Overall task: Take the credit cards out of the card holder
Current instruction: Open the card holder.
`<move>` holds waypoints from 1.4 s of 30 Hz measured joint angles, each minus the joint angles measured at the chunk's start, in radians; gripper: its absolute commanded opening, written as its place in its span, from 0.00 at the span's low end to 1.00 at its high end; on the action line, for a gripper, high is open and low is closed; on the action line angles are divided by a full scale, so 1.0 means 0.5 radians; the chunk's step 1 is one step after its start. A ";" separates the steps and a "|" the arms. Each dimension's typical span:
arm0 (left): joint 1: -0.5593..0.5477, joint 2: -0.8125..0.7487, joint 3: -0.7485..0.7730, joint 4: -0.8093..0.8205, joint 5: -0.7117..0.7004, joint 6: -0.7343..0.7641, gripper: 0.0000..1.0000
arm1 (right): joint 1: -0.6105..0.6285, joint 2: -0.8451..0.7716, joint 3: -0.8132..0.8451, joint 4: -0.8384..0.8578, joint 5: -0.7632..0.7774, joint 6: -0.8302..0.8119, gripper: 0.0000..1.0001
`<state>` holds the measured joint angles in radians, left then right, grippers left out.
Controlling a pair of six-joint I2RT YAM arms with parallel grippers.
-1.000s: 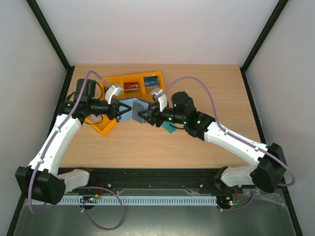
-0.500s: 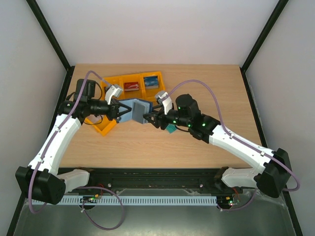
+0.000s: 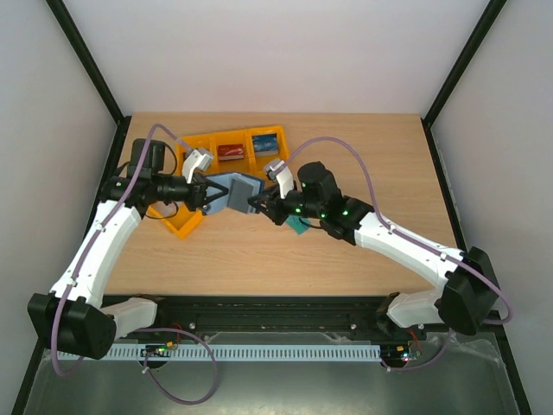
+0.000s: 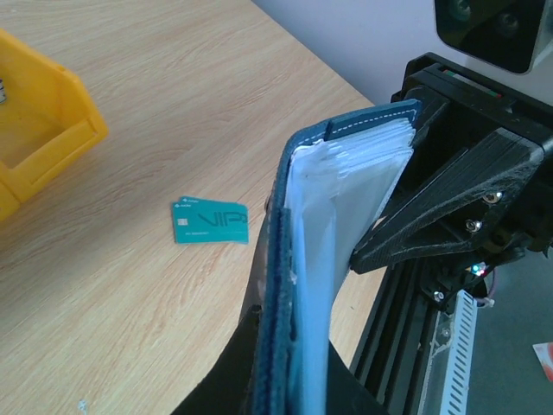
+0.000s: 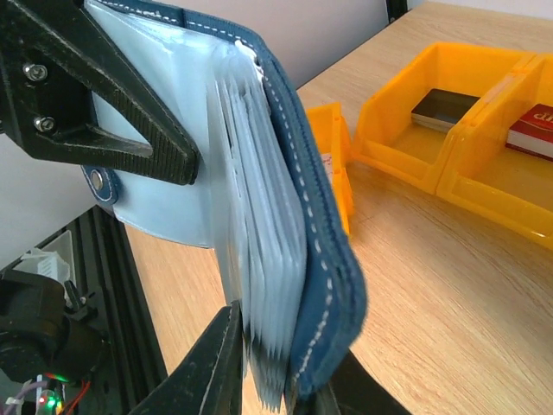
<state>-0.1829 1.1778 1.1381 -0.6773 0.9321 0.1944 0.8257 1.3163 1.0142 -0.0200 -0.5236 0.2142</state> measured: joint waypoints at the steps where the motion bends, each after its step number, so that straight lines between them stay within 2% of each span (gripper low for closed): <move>1: 0.006 0.000 0.000 -0.001 -0.012 0.001 0.02 | -0.001 0.020 0.009 0.008 -0.006 0.011 0.17; 4: 0.010 0.000 0.000 -0.002 -0.035 0.002 0.02 | -0.002 0.051 0.012 0.058 -0.028 0.047 0.21; 11: -0.005 0.000 0.000 -0.003 0.012 0.002 0.02 | 0.049 0.124 0.026 0.224 -0.047 0.110 0.23; 15: -0.006 0.000 0.000 -0.004 0.015 0.002 0.02 | 0.056 0.137 0.027 0.265 -0.063 0.134 0.42; 18: -0.002 0.000 0.000 -0.001 -0.021 -0.014 0.02 | 0.061 0.118 0.024 0.273 -0.084 0.118 0.50; 27: 0.010 0.000 0.001 0.011 -0.033 -0.041 0.02 | 0.055 -0.266 -0.230 0.238 0.016 0.042 0.49; 42: 0.015 0.000 0.005 0.000 0.025 -0.035 0.02 | 0.050 -0.195 -0.256 0.137 0.161 0.006 0.45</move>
<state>-0.1753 1.1778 1.1404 -0.6773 0.9447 0.1768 0.8505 1.2190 0.8860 0.0486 -0.4431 0.2173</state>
